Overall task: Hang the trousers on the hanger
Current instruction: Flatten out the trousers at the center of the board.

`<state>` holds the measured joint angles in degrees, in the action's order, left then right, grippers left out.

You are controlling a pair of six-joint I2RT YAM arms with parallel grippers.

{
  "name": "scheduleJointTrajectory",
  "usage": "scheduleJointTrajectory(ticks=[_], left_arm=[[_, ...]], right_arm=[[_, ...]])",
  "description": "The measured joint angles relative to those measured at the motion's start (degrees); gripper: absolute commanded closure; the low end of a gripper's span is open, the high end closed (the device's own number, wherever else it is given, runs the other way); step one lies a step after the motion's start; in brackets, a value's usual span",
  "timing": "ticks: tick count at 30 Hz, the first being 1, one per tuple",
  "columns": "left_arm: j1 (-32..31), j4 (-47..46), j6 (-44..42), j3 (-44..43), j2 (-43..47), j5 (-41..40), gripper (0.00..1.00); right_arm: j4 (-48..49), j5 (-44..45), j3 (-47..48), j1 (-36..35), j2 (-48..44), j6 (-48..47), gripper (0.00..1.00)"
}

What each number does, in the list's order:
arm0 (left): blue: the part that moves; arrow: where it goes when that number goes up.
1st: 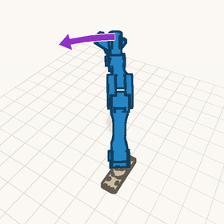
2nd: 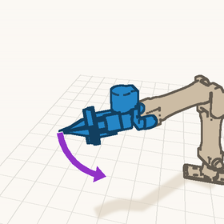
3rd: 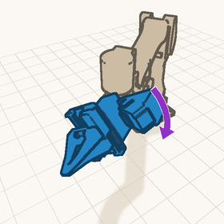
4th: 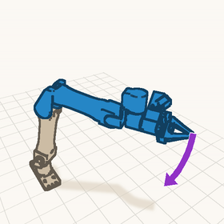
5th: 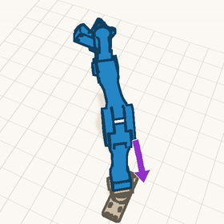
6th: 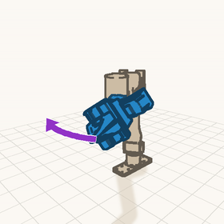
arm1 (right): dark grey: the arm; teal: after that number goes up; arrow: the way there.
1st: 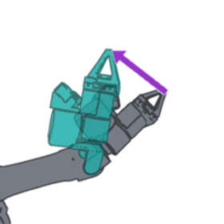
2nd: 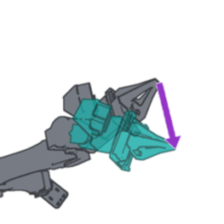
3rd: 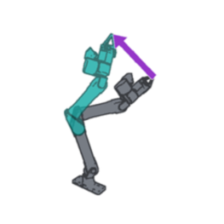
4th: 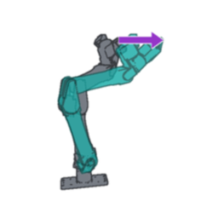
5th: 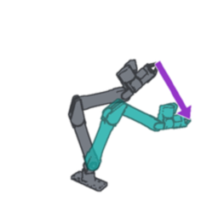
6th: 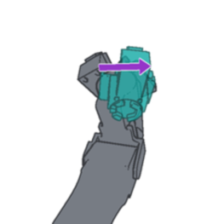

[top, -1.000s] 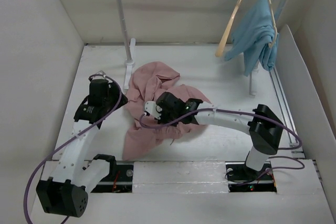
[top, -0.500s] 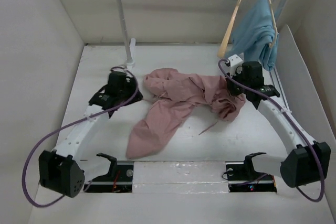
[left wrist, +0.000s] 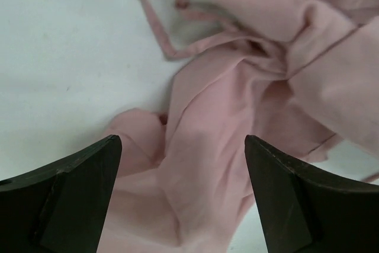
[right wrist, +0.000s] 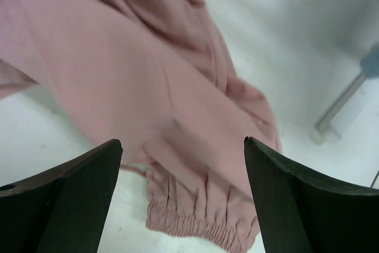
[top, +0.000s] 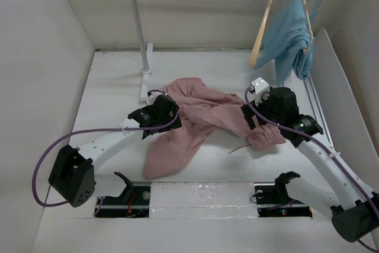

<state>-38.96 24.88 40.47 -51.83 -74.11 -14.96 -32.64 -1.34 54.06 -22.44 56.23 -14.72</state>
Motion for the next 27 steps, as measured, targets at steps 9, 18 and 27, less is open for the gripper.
scheduleJointTrajectory(ticks=[9, 18, 27], left_arm=[[0.2, -4.0, 3.5, 10.4, 0.1, 6.9, 0.19], [0.3, -10.8, 3.7, 9.6, -8.4, 8.3, 0.53], [2.8, -12.6, 3.7, 8.8, -10.4, 7.8, 1.0]], right_arm=[[-9.5, 7.4, -8.1, -9.6, -13.7, 9.3, 0.16], [-8.6, 5.3, -15.8, -11.7, -2.5, 15.0, 0.03], [2.4, 5.7, -19.5, -7.0, 15.3, 13.1, 0.66]])
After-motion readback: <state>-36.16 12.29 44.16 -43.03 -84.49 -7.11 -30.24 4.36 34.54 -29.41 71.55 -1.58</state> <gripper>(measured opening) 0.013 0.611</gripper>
